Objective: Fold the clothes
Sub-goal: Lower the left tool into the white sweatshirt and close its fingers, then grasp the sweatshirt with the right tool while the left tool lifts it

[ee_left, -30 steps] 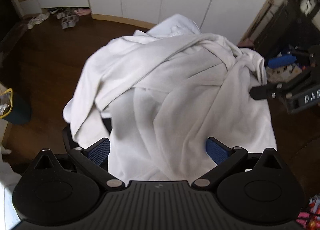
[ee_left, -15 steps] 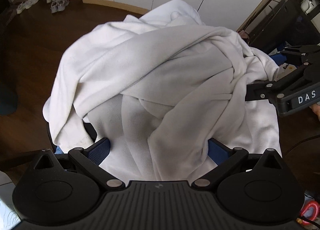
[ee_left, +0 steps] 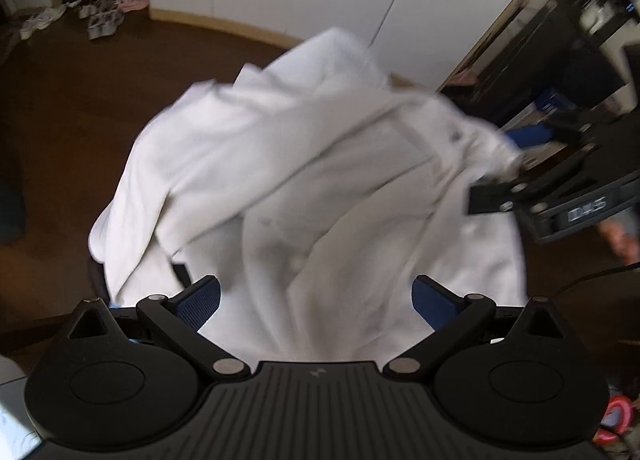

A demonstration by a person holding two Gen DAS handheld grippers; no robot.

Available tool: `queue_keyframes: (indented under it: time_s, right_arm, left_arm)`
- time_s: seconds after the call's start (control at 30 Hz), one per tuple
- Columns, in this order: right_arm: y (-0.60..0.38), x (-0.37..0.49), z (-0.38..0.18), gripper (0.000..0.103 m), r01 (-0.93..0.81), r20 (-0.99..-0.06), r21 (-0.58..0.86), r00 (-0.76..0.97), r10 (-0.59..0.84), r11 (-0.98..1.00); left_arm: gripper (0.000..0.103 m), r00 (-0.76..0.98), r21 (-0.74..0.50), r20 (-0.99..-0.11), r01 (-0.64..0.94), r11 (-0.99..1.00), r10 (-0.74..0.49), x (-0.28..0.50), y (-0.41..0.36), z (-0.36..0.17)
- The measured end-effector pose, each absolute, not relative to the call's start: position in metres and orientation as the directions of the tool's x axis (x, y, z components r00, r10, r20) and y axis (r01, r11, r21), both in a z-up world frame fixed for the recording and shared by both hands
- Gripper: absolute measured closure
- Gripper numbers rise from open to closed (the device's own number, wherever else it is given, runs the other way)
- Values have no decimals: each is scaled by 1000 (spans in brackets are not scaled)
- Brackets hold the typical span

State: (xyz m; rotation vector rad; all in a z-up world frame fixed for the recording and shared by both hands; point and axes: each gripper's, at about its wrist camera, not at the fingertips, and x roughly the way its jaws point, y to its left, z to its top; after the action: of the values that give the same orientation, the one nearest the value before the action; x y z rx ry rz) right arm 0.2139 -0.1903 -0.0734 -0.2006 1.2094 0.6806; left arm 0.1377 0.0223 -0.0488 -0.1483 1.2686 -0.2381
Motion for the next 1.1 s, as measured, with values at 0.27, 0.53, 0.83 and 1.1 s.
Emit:
queue_keyframes:
  time_s: [0.27, 0.53, 0.83, 1.1]
  right_arm:
    - [-200, 211, -72, 0, -574, -897, 226, 193, 398, 787]
    - [-190, 202, -80, 0, -594, -896, 187, 225, 384, 783]
    - [-184, 191, -61, 0, -613, -886, 160, 257, 387, 773]
    - [-180, 167, -22, 0, -638, -826, 81, 387, 410, 766]
  left_arm:
    - [9, 263, -254, -923, 128, 959, -280, 143, 8, -59]
    - [56, 301, -178, -929, 154, 972, -218, 136, 1, -53]
    - [90, 351, -159, -914, 151, 976, -203, 125, 14, -41]
    - [93, 415, -181, -883, 130, 975, -219, 111, 26, -17]
